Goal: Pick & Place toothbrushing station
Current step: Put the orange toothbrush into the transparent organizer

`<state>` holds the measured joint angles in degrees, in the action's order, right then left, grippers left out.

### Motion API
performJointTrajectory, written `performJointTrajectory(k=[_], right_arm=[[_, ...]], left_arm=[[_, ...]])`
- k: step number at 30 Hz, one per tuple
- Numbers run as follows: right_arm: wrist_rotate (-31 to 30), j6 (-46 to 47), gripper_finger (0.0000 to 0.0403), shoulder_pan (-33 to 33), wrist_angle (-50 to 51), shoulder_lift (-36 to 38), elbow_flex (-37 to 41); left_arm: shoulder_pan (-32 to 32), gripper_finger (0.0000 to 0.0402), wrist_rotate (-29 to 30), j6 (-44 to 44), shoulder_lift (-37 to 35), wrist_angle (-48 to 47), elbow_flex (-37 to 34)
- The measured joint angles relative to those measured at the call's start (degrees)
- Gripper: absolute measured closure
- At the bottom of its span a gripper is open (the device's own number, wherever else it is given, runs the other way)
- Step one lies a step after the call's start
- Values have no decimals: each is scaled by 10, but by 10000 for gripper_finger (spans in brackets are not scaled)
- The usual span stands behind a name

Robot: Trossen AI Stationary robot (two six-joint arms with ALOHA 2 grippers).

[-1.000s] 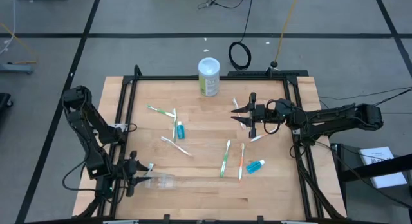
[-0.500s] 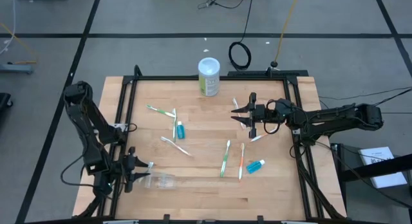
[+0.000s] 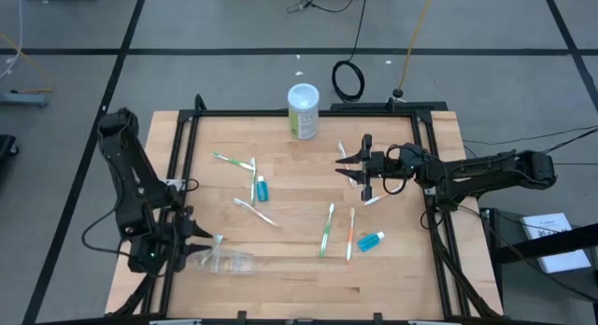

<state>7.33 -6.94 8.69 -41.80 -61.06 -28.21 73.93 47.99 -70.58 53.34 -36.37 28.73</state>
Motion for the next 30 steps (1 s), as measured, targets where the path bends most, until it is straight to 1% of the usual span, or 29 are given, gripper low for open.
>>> performJointTrajectory(k=[3,8,11,14,16,18,21,23,24,28,30], right_arm=[[0,0,309,0,0,0,0],[0,-2,309,0,0,0,0],[0,-7,309,0,1,0,0],[0,-13,309,0,5,0,0],[0,-13,309,0,6,0,0],[0,-13,309,0,5,0,0],[0,-15,309,0,6,0,0],[0,-15,310,0,9,0,0],[0,-17,309,0,12,0,0],[0,-19,309,0,18,0,0],[0,-21,309,3,18,0,0]], left_arm=[[0,245,2,5,-24,-8,0],[0,245,28,38,-69,1,0],[0,245,52,80,-96,14,0],[0,245,87,154,-118,53,0],[0,245,122,215,-130,91,0],[0,245,173,277,-138,135,0],[-1,245,292,352,-144,212,0],[-5,245,382,377,-144,265,0],[-10,245,412,386,-144,290,0],[-52,245,414,439,-152,357,0],[-79,245,418,467,-152,366,0]])
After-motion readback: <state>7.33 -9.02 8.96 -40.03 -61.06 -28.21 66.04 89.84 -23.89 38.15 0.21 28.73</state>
